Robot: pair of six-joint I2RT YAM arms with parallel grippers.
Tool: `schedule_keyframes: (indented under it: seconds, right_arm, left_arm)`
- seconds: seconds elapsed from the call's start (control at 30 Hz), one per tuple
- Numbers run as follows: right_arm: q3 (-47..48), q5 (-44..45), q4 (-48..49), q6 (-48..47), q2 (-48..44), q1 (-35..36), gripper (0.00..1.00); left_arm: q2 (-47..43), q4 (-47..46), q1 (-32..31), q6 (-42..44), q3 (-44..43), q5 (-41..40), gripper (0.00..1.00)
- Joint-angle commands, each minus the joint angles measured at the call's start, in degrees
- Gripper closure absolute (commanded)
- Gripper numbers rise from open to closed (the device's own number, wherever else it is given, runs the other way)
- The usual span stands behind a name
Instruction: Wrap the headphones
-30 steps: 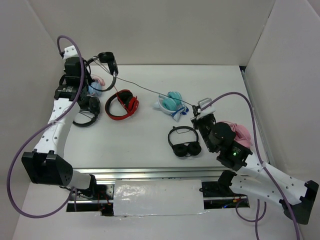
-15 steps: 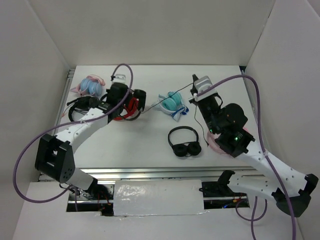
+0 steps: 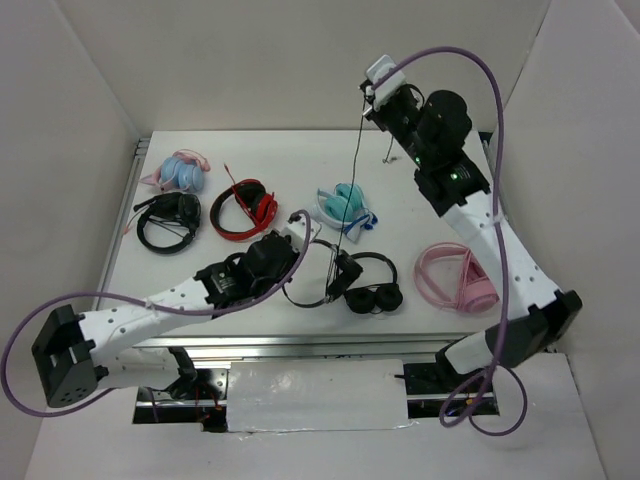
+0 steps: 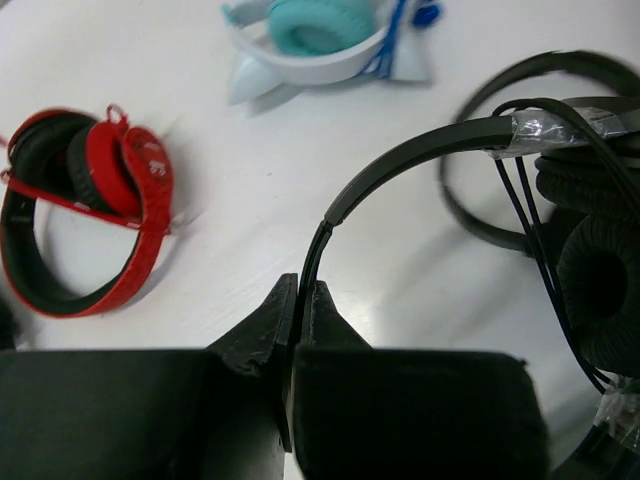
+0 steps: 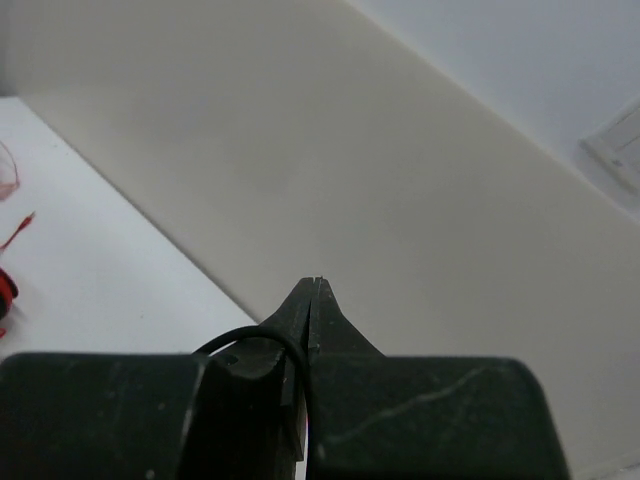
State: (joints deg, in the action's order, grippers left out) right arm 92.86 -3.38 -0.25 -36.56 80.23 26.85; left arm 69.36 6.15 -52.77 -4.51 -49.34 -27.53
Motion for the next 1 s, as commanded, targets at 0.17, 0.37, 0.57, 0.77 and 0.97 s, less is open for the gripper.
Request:
schedule_keyframes:
  seconds: [0.17, 0.37, 0.57, 0.77, 0.97]
  right_arm:
    - [7.7, -12.7, -7.4, 9.0, 12.8, -8.0, 1.0]
    - [-2.2, -16.4, 0.0, 18.9, 12.4, -11.6, 1.0]
    - [-14.3, -18.3, 11.0, 26.6, 9.7, -14.0, 1.0]
    - [-23.5, -19.3, 18.8, 32.3, 7.6, -14.8, 1.0]
    - [-28.7, -32.4, 21.3, 33.2, 7.1, -11.5, 1.0]
  left_arm:
    - [-15.2, -3.2, -10.7, 1.7, 1.0, 3.2, 1.0]
    - [-23.4, -2.4, -11.4, 2.1, -0.8, 2.8, 1.0]
    - [-26.9, -1.8, -11.3, 1.7, -5.0, -4.2, 1.0]
    - [-27.4, -2.9, -11.3, 2.9, -10.3, -10.3, 1.0]
    - [-26.0, -8.3, -11.3, 6.7, -16.3, -11.4, 1.0]
